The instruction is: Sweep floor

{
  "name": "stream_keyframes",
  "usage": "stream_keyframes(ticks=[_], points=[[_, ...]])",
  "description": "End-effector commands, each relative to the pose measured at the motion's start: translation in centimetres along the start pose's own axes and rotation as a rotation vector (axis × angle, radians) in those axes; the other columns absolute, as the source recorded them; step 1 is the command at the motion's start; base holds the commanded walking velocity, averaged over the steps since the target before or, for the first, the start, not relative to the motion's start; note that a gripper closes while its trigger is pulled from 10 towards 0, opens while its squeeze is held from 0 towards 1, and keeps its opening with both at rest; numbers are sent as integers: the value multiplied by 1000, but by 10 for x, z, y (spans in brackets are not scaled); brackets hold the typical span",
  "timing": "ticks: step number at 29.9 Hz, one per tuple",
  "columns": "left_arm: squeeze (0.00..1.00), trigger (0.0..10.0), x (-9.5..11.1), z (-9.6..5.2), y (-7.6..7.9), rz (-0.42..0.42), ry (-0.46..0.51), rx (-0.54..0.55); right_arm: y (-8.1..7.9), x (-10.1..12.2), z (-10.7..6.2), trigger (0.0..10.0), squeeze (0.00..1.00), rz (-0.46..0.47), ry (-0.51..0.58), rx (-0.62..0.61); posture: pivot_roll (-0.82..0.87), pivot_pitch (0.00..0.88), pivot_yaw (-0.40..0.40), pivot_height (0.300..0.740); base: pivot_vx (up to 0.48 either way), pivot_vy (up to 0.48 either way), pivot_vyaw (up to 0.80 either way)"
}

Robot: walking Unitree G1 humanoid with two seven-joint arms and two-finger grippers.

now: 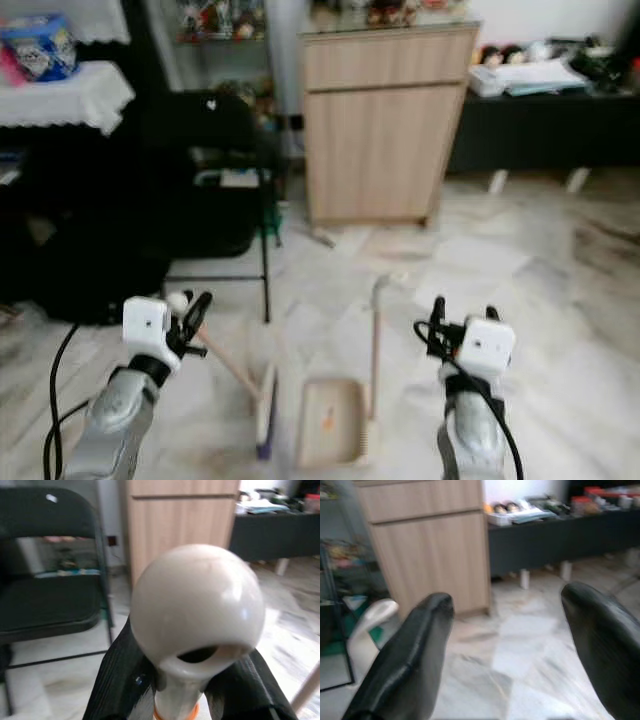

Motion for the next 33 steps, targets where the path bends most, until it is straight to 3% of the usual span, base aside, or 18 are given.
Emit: stream_keyframes(ticks=[1,11,16,20,33], points=[[0,10000,7,0,-8,24,31,21,0,3,0,10000,0,-8,12,7,-47,0,24,740,0,0,0],[0,10000,6,0,-7,24,29,21,-1,3,0,10000,0,-14,8,21,-51,0,26,740,0,0,0],[0,10000,6,1,-6,29,27,14,-6,4,2,10000,0,-67,14,58,-51,0,25,740,0,0,160],[0,10000,6,1,-6,29,26,14,-5,4,2,10000,0,-46,13,49,-52,0,25,740,0,0,719],[0,10000,5,1,-6,23,26,20,-3,3,0,10000,0,-29,12,38,-52,0,24,740,55,0,0]])
Point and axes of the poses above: a point about 5 cm out from each wrist's last joint towards the gripper, its own z axis pointing out of the wrist towards the gripper, its own x axis along the axis of the wrist's last joint, y = z × x, the point moved 3 cm from there along z, pointing out of the wrist towards the gripper, and after that the axes turned 11 degrees about z, right-handed, at the moved point
